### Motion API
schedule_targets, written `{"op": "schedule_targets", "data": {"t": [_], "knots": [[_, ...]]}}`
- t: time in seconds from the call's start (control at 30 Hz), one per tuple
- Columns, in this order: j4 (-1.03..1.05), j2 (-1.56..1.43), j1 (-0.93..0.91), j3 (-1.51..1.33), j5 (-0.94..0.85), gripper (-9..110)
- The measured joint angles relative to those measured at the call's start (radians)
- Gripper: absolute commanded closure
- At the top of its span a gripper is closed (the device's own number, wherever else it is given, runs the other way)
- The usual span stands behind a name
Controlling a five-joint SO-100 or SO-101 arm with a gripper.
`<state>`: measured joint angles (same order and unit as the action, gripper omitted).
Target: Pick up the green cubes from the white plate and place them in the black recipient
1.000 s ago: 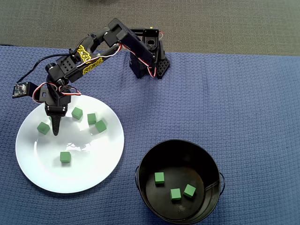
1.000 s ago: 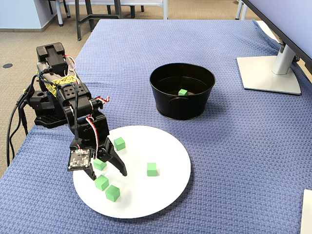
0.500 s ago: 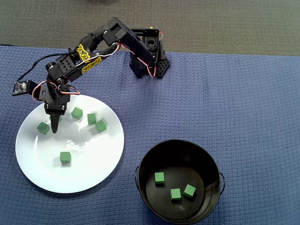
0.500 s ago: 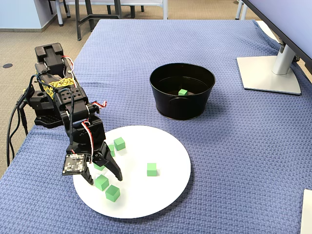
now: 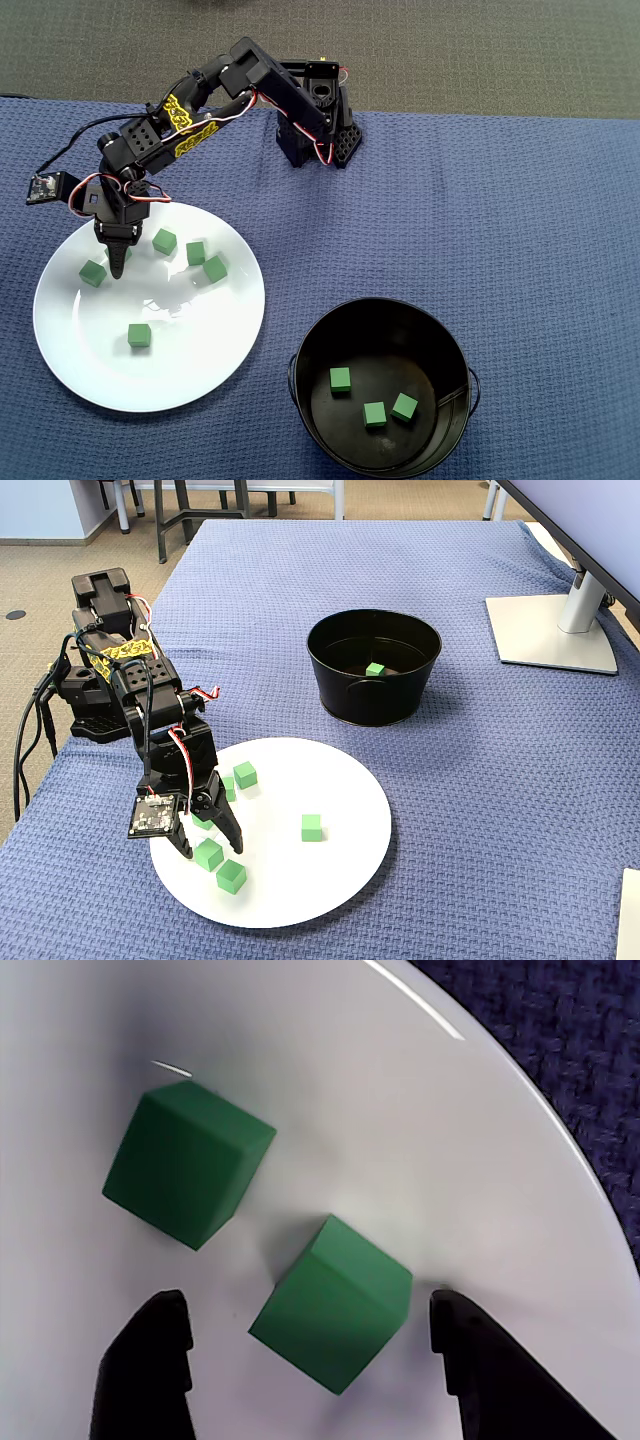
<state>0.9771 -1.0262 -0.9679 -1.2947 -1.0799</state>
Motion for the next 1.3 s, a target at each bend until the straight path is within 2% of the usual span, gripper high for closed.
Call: {"op": "schedule_targets", "data": {"t": [0.87,1.3], "knots": [[-0.012,0.0,0.0,0.0,0.0,101],[-0.009,-0.014,0.0,0.0,0.006,101]]}}
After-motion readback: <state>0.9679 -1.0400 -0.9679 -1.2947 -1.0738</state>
